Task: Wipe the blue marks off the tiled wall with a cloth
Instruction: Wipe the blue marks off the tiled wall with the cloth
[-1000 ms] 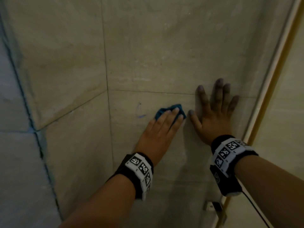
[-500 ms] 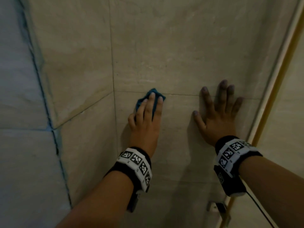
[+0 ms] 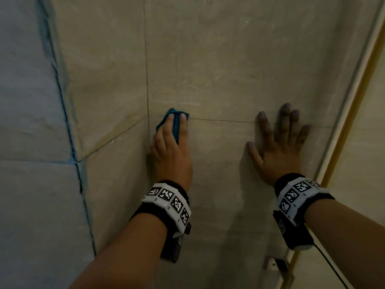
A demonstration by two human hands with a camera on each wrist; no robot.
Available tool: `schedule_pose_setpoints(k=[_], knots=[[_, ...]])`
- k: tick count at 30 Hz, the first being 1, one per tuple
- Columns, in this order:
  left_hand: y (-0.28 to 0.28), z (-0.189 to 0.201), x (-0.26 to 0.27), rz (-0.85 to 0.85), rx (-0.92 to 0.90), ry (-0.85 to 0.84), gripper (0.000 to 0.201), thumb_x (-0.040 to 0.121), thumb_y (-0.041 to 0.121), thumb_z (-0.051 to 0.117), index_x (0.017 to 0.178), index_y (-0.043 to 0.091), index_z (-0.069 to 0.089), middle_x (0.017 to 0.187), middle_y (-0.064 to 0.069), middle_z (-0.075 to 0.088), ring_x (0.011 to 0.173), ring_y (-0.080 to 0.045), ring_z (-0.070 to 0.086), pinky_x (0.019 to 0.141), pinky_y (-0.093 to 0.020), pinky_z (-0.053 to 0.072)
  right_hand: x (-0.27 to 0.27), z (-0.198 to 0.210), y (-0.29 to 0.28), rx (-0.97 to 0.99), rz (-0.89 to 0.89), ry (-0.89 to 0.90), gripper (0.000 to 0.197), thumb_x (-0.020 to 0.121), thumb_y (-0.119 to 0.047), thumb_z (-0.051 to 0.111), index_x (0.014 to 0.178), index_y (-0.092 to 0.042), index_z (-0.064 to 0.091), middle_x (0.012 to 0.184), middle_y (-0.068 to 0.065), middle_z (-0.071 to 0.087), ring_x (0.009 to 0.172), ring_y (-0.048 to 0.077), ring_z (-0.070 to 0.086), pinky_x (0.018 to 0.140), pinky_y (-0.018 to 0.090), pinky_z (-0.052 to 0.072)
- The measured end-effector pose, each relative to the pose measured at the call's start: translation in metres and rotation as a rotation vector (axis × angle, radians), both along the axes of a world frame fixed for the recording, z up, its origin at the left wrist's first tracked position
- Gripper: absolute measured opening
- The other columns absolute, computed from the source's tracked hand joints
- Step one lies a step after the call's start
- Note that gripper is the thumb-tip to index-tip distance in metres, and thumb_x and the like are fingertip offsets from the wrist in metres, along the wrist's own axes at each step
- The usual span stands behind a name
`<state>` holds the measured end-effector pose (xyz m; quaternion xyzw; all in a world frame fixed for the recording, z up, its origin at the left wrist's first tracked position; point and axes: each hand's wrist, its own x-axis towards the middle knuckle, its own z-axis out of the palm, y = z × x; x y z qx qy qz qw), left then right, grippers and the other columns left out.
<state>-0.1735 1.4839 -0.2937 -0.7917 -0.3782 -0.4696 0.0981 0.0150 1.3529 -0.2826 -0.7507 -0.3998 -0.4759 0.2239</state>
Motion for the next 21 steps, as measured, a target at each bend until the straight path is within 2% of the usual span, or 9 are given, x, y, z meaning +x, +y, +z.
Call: schedule_pose_setpoints(k=[3, 4, 7, 8, 11, 13, 15, 18, 21], knots=[[-0.001, -0.009, 0.002, -0.087, -0.041, 0.035, 0.102, 0.082, -0.003, 0.053, 0.149, 0.027, -0.018, 0.157, -0.003, -0.011, 0.136, -0.029, 0.007, 0.107, -0.042, 0.035, 0.000, 0.000, 0.000, 0.008, 0.010, 0.003, 0.071, 0.090, -0.058, 0.027, 0.151, -0.033, 0.000, 0.157, 0.019, -0.005, 0.144, 0.034, -0.010, 0.111, 0.059, -0.006], [-0.002, -0.014, 0.002, -0.126, -0.059, 0.051, 0.102, 0.081, -0.008, 0.048, 0.148, 0.027, -0.019, 0.158, -0.001, -0.014, 0.138, -0.029, 0.006, 0.110, -0.042, 0.031, 0.000, 0.000, 0.000, 0.009, 0.011, 0.002, 0.071, 0.091, -0.058, 0.028, 0.151, -0.033, 0.001, 0.157, 0.018, -0.005, 0.144, 0.032, -0.011, 0.112, 0.059, -0.006], [0.004, -0.038, 0.002, -0.192, 0.150, 0.078, 0.101, 0.062, -0.009, 0.047, 0.152, 0.015, 0.011, 0.155, -0.008, 0.014, 0.134, -0.030, 0.023, 0.103, -0.047, 0.039, 0.001, -0.001, 0.000, 0.008, 0.004, -0.008, 0.071, 0.091, -0.058, 0.028, 0.152, -0.031, 0.003, 0.157, 0.018, -0.005, 0.143, 0.029, -0.013, 0.112, 0.058, -0.006], [0.007, -0.045, 0.002, -0.200, 0.202, 0.091, 0.100, 0.061, -0.007, 0.049, 0.151, 0.015, 0.012, 0.152, -0.010, 0.019, 0.132, -0.030, 0.026, 0.101, -0.049, 0.040, 0.001, -0.001, 0.000, 0.009, 0.000, -0.009, 0.071, 0.091, -0.058, 0.028, 0.152, -0.032, 0.003, 0.157, 0.018, -0.005, 0.144, 0.029, -0.013, 0.112, 0.058, -0.006], [0.008, -0.047, -0.001, -0.236, 0.247, 0.085, 0.099, 0.061, -0.008, 0.057, 0.149, 0.013, 0.019, 0.151, -0.010, 0.021, 0.132, -0.030, 0.028, 0.100, -0.050, 0.041, 0.001, -0.001, 0.000, 0.009, 0.006, -0.006, 0.071, 0.091, -0.058, 0.028, 0.151, -0.034, 0.000, 0.157, 0.016, -0.006, 0.143, 0.027, -0.017, 0.112, 0.056, -0.008], [0.005, -0.036, 0.002, -0.229, 0.205, 0.008, 0.103, 0.056, -0.013, 0.067, 0.146, 0.012, 0.024, 0.150, -0.010, 0.021, 0.130, -0.030, 0.028, 0.097, -0.049, 0.044, 0.001, -0.001, 0.000, 0.019, 0.014, -0.009, 0.071, 0.090, -0.057, 0.029, 0.151, -0.034, 0.000, 0.157, 0.016, -0.007, 0.142, 0.024, -0.021, 0.112, 0.054, -0.010], [0.003, -0.023, 0.006, -0.202, 0.130, -0.110, 0.104, 0.061, -0.015, 0.070, 0.147, 0.013, 0.021, 0.152, -0.010, 0.020, 0.130, -0.034, 0.031, 0.097, -0.048, 0.044, 0.002, -0.001, 0.001, 0.025, 0.015, -0.015, 0.071, 0.090, -0.057, 0.030, 0.151, -0.033, 0.002, 0.157, 0.016, -0.007, 0.142, 0.024, -0.021, 0.112, 0.054, -0.010], [0.003, -0.013, 0.010, -0.189, 0.096, -0.215, 0.093, 0.073, -0.009, 0.070, 0.148, 0.012, 0.020, 0.153, -0.016, 0.028, 0.131, -0.034, 0.031, 0.099, -0.049, 0.042, 0.002, -0.001, 0.001, 0.024, 0.005, -0.024, 0.071, 0.091, -0.057, 0.030, 0.151, -0.032, 0.003, 0.157, 0.018, -0.004, 0.143, 0.027, -0.015, 0.111, 0.055, -0.009], [0.002, -0.022, 0.012, -0.214, 0.166, -0.142, 0.092, 0.066, -0.015, 0.060, 0.146, 0.013, 0.024, 0.152, -0.012, 0.029, 0.130, -0.029, 0.027, 0.098, -0.050, 0.043, 0.001, 0.000, 0.000, 0.012, 0.014, -0.014, 0.071, 0.091, -0.057, 0.030, 0.151, -0.032, 0.003, 0.157, 0.019, -0.004, 0.144, 0.033, -0.009, 0.112, 0.055, -0.009]])
